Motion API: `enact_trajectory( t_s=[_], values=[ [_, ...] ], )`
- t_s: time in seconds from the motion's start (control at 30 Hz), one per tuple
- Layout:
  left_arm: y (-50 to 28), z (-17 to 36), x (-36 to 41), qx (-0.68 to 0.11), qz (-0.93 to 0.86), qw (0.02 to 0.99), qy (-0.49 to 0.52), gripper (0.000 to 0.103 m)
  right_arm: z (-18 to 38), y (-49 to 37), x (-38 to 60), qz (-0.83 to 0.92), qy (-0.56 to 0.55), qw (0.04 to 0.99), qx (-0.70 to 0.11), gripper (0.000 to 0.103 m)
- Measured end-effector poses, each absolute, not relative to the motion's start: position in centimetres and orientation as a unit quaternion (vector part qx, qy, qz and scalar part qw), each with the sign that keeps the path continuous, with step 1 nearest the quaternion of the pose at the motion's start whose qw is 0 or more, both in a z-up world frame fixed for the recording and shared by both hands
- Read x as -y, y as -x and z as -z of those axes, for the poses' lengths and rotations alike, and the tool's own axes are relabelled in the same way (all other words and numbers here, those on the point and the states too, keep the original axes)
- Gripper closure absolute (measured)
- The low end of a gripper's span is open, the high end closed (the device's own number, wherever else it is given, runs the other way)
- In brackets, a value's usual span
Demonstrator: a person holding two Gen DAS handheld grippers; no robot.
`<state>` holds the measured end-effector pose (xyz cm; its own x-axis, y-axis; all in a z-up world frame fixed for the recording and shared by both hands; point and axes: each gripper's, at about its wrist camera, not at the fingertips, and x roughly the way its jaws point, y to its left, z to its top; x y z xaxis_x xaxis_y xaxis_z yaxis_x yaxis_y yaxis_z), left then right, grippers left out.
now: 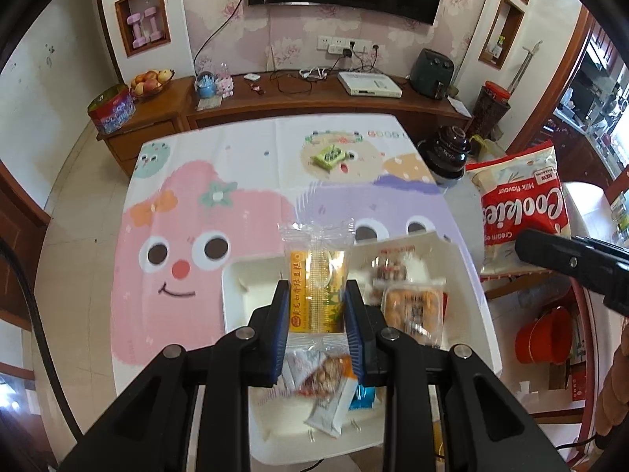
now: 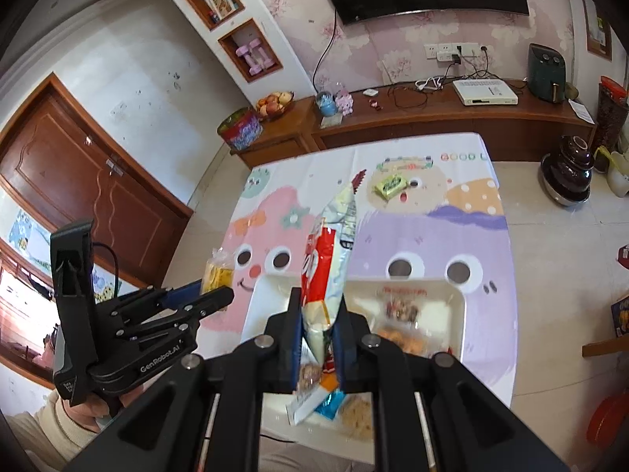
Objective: Organize snacks
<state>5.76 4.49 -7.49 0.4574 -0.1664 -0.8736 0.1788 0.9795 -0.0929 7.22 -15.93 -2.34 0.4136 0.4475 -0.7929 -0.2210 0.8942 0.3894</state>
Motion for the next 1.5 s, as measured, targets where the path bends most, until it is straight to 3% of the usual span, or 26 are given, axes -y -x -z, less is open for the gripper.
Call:
enact_trajectory(
  t_s=[0.57, 0.63, 0.67, 0.7, 0.77, 0.8, 0.97, 1.5],
  values=[
    [-1.8, 13.7, -3.8, -0.566, 0.092, 0.819, -0.022, 0.078, 8.1, -3.1, 13.6, -0.180, -0.065, 0.802, -0.567, 0.088],
    [-1.6, 14.0, -3.8, -0.571, 0.087, 0.816, -0.026, 0.074, 8.6, -3.0, 13.4, -0.175, -0.062, 0.797, -0.574, 0.088],
    [-1.4, 14.1, -3.8, -0.573, 0.083, 0.815, -0.027, 0.066, 8.7, -3.0, 13.4, -0.172, -0.062, 0.796, -0.577, 0.088],
    [-1.4, 14.1, -3.9, -0.574, 0.081, 0.814, -0.027, 0.049, 8.9, -3.0, 13.3, -0.168, -0.062, 0.795, -0.580, 0.087],
    [-1.2, 14.3, -4.1, -0.576, 0.072, 0.814, -0.024, 0.025, 9.2, -2.9, 13.2, -0.165, -0.062, 0.790, -0.587, 0.085],
    [-1.1, 14.2, -4.3, -0.574, 0.068, 0.816, -0.022, 0.023, 9.4, -2.8, 13.2, -0.163, -0.065, 0.787, -0.591, 0.081],
    [-0.9, 14.6, -4.7, -0.580, 0.061, 0.812, -0.019, 0.022, 9.4, -2.6, 13.0, -0.160, -0.062, 0.787, -0.593, 0.070],
    [-0.5, 14.7, -5.2, -0.581, 0.051, 0.812, -0.012, 0.022, 9.6, -2.5, 12.0, -0.169, -0.044, 0.784, -0.595, 0.070]
  ],
)
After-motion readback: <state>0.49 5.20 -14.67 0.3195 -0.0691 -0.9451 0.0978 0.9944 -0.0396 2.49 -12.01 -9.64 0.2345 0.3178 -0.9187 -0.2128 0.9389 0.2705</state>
